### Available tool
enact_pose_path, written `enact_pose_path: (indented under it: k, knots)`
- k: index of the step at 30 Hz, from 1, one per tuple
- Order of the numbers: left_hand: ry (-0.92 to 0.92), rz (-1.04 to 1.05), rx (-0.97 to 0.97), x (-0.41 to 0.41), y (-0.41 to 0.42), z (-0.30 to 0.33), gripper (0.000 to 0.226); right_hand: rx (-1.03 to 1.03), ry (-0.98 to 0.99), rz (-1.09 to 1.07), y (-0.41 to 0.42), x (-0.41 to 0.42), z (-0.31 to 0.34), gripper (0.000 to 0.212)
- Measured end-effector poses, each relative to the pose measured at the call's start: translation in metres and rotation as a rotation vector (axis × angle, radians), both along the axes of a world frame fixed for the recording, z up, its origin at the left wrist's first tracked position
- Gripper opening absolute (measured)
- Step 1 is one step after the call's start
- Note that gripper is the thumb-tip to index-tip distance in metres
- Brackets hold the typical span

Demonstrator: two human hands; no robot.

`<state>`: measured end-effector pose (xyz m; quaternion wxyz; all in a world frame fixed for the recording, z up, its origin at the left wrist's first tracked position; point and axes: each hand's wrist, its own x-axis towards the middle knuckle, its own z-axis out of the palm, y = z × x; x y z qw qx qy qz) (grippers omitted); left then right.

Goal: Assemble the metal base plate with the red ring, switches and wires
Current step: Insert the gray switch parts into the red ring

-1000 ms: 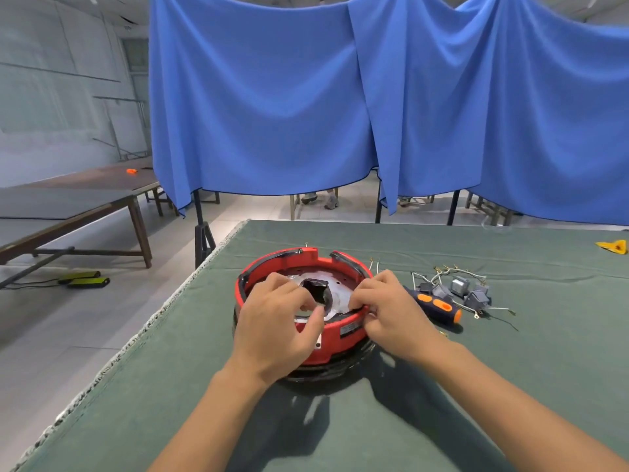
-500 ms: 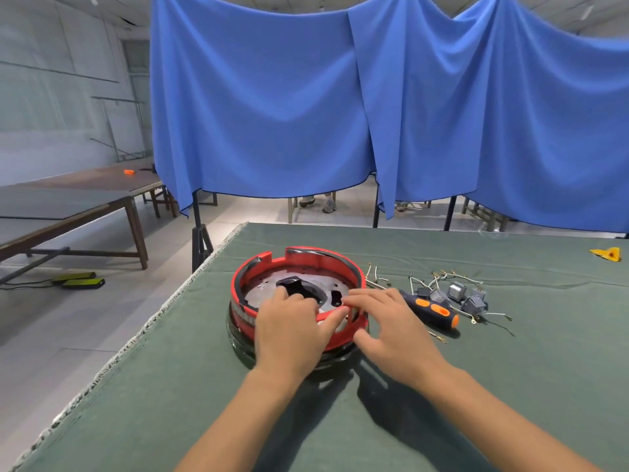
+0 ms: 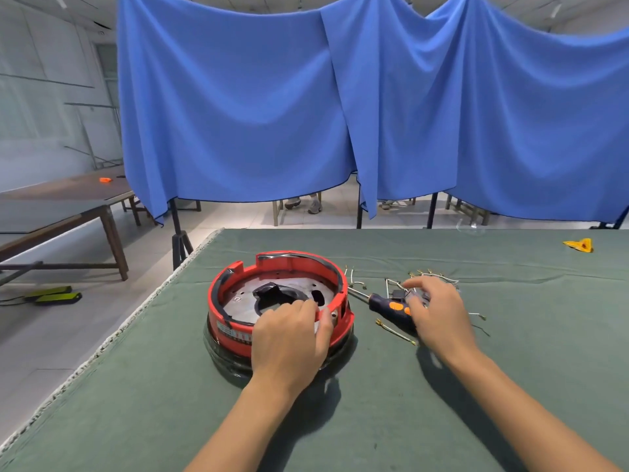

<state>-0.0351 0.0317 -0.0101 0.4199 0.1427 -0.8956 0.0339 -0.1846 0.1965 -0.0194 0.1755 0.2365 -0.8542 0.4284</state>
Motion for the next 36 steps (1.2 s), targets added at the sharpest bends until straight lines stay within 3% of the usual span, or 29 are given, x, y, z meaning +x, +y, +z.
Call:
enact_pose_path:
  k: [5,12,15,19,25,27,30,33,36]
  knots:
    - [0.042,-0.002,0.007,-0.007,-0.002,-0.005,0.038,-0.001,-0.132,-0.111,0.002,-0.029,-0.021,0.011]
    - [0.064,0.02,-0.008,-0.009,-0.003,-0.007,0.038,0.141,-0.3,-0.146,-0.004,-0.04,-0.017,0.039]
    - [0.06,0.023,0.008,-0.01,-0.002,-0.007,0.039,0.146,-0.41,-0.12,-0.007,-0.04,-0.014,0.036]
    - [0.06,0.012,0.006,-0.009,-0.003,-0.008,0.039,-0.028,-0.423,-0.125,-0.005,-0.038,-0.012,0.016]
    - [0.061,0.009,0.002,-0.008,-0.003,-0.008,0.04,-0.294,-0.238,-0.161,-0.004,-0.029,0.002,0.024]
    - [0.058,0.006,0.007,-0.007,-0.003,-0.008,0.039,-0.503,-0.337,-0.078,-0.005,-0.025,0.014,0.024]
    - [0.045,0.001,0.026,-0.007,-0.002,-0.007,0.039,-0.821,-0.719,0.281,-0.009,-0.011,0.031,0.019]
    - [0.023,0.0,0.029,-0.006,-0.002,-0.006,0.039,-0.921,-0.989,0.638,-0.01,-0.001,0.034,0.026]
    - [0.013,0.005,0.024,-0.004,-0.002,-0.005,0.04,-0.967,-1.195,0.781,-0.01,0.004,0.032,0.033]
